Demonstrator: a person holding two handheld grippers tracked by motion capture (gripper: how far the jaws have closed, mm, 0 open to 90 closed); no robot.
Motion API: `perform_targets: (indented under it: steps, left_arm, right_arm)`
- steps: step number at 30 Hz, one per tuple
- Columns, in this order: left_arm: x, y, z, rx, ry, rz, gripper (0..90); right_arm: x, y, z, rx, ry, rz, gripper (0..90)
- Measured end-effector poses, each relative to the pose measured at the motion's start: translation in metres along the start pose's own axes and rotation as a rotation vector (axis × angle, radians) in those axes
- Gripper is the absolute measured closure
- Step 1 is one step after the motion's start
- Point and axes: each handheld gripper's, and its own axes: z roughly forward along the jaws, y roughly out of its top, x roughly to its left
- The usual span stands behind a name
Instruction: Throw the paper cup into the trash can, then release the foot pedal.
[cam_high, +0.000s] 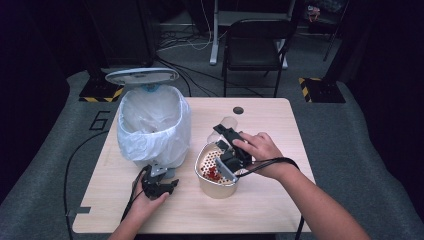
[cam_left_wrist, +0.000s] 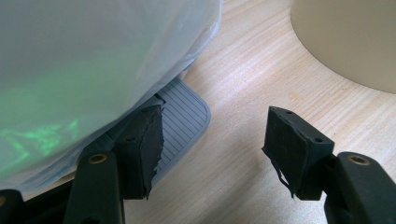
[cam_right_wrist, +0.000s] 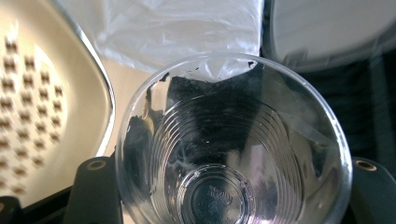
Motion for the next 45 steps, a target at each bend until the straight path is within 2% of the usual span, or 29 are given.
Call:
perform_targets:
  steps: [2,3,6,8,10,13,18,25,28,30,33,38,40,45]
  left_arm:
    - [0.001,0.000,-0.001,0.012,-0.006,0.011,37.3]
    - [0.002,0.001,-0.002,0.020,-0.010,0.010,37.3]
    - [0.000,0.000,0.000,0.002,0.000,0.002,37.3]
    - [0.002,0.001,-0.002,0.021,-0.008,0.013,37.3]
    - [0.001,0.001,-0.001,0.014,-0.006,0.006,37.3]
    - [0.002,0.001,0.000,0.005,-0.004,0.003,37.3]
    - [0.002,0.001,0.000,-0.002,-0.006,-0.007,37.3]
    - [0.002,0.001,0.000,0.001,-0.007,-0.004,37.3]
    - [0.002,0.001,-0.001,0.013,-0.005,0.009,37.3]
    - [0.001,0.001,0.000,0.009,-0.006,-0.010,37.3]
    - [0.001,0.001,0.000,0.004,0.002,-0.011,37.3]
    - [0.001,0.001,0.001,-0.002,0.004,-0.018,37.3]
    - [0.000,0.000,0.001,0.006,0.007,-0.035,37.3]
    - [0.001,0.001,0.000,0.011,0.000,-0.029,37.3]
  right_arm:
    - [-0.009,-0.004,0.001,-0.009,0.047,0.112,35.1]
    - [-0.014,-0.007,0.002,-0.018,0.080,0.192,35.1]
    - [-0.025,-0.015,0.005,-0.036,0.160,0.372,35.1]
    - [-0.029,-0.021,0.008,-0.058,0.200,0.466,35.1]
    - [-0.031,-0.027,0.011,-0.064,0.233,0.544,35.1]
    - [-0.034,-0.033,0.015,-0.071,0.264,0.622,35.0]
    - [-0.043,-0.040,0.017,-0.120,0.294,0.764,35.1]
    - [-0.060,-0.042,0.019,-0.175,0.366,0.964,35.1]
    - [-0.067,-0.040,0.020,-0.179,0.406,1.041,35.2]
    - [-0.073,-0.038,0.022,-0.180,0.421,1.077,35.3]
    - [-0.082,-0.036,0.024,-0.183,0.450,1.135,35.3]
    - [-0.094,-0.031,0.028,-0.187,0.462,1.171,35.1]
    - [-0.100,-0.029,0.029,-0.189,0.468,1.193,35.0]
    - [-0.116,-0.019,0.034,-0.193,0.468,1.211,34.8]
